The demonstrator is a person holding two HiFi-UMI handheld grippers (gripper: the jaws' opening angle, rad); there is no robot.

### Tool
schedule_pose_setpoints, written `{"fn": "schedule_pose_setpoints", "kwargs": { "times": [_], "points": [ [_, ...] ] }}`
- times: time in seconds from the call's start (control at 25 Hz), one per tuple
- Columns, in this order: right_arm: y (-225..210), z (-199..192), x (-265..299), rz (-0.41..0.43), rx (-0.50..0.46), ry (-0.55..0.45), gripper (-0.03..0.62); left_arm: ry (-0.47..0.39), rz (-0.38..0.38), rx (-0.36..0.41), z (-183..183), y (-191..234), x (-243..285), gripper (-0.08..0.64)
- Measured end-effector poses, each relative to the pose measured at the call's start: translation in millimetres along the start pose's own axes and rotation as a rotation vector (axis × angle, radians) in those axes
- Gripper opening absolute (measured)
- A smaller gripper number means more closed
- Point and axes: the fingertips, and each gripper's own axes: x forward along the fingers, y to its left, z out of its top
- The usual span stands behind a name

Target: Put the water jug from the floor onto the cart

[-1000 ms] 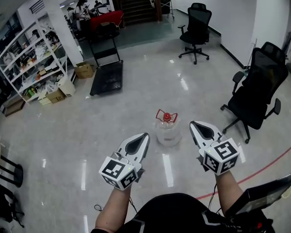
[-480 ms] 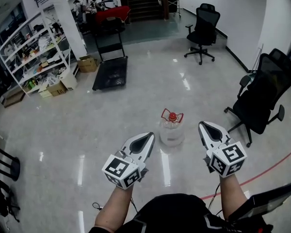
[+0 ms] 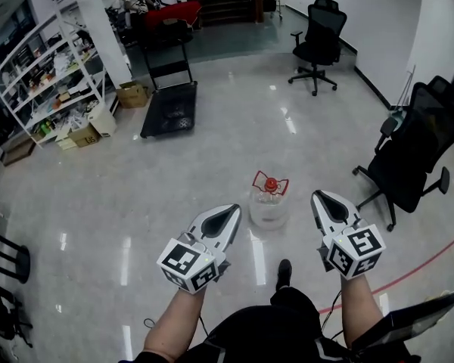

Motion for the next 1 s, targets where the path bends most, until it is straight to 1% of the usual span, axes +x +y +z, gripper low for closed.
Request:
{"fn": "schedule_pose_setpoints", "kwargs": {
  "times": [0.2,0.48,0.68,0.8,0.88,1.0],
  "points": [
    [-48,-2,49,0.030,0.014,0.015,0.005,0.013,0.042,-0.023,-1,37,56,-0.009],
    [-132,13,119,0.106,0.032,0.016,0.005,0.029,0.072,-0.020,12,72,159,-0.009],
    [-171,12,159,0.154,0.032,0.033,0.016,0.055,0.094,-0.029,14,94,214,-0.009],
    [-187,6,182,0.160,0.062,0.054,0.067,0.094,0.100,-0.039,7,110,236,-0.009],
    [-194,2,197,0.152,0.073,0.062,0.071,0.116,0.101,-0.047,0,126,247,-0.009],
    [-208,-7,222,0.126,0.077,0.082,0.074,0.123,0.091,-0.073,-10,149,268,-0.009]
  ]
}}
